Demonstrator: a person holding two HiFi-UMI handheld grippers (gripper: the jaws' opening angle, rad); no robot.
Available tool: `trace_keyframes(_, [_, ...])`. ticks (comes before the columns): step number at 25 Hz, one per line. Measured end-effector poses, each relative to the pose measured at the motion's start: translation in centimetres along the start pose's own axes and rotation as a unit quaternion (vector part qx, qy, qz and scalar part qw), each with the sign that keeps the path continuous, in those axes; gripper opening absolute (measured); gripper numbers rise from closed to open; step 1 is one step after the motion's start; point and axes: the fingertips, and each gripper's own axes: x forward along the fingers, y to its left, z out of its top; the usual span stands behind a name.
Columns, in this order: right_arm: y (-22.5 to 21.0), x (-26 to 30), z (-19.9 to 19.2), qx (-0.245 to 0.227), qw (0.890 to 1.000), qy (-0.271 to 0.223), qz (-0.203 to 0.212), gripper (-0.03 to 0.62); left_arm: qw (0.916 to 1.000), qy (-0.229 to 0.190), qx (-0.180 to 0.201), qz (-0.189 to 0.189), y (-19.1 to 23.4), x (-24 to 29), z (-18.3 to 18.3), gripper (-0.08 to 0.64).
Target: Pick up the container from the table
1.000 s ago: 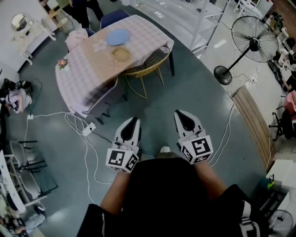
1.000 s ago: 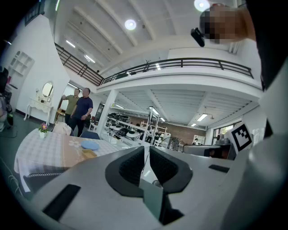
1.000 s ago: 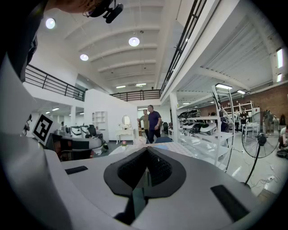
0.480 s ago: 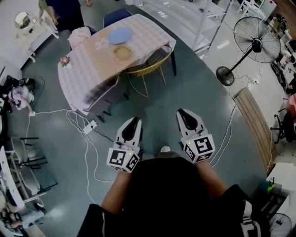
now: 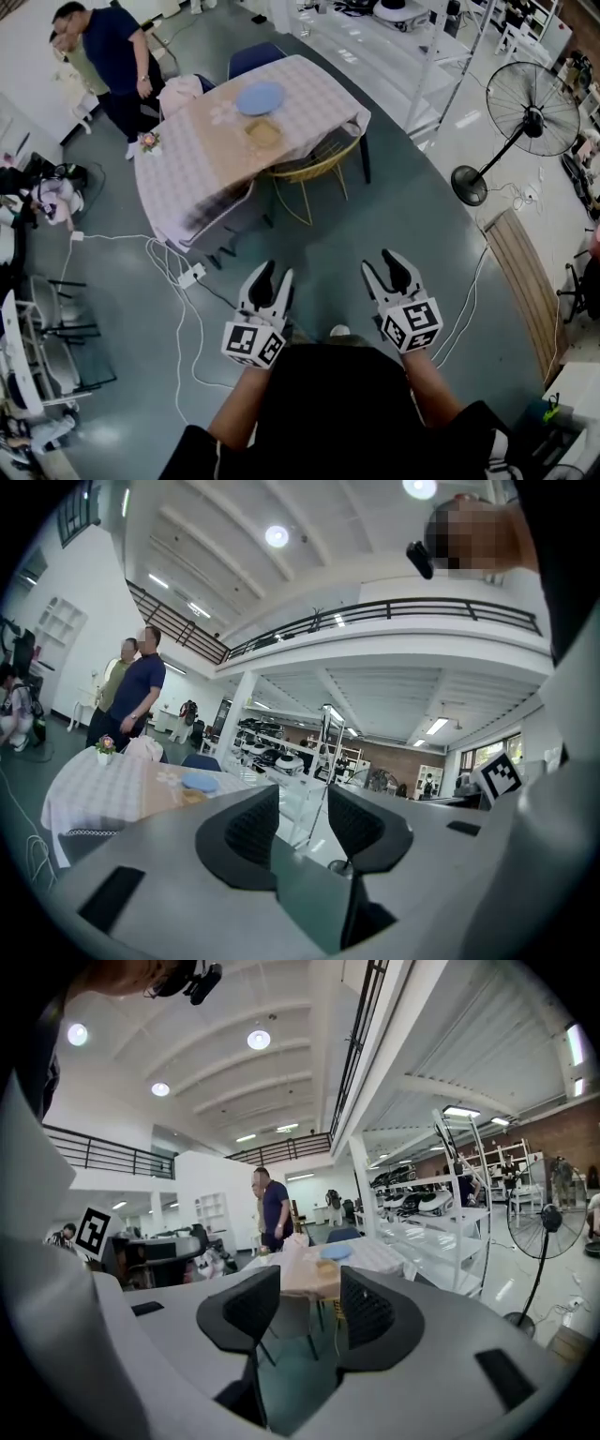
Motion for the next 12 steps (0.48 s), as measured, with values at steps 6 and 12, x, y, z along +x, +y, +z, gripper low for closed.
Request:
trace_keyframes(6, [-0.6, 3.1, -1.1, 0.012, 1.000, 0.016, 0.024, 0.169, 0.9998, 0.008, -0.003, 0.016, 1.4, 1.3, -0.5, 0.144])
trace_keyframes(12, [-2.0, 10.3, -0.8, 0.012, 0.999, 0.032, 0.030, 0.169, 0.9997, 0.016, -0.016, 0.010, 5.8, 6.4, -0.9, 0.144])
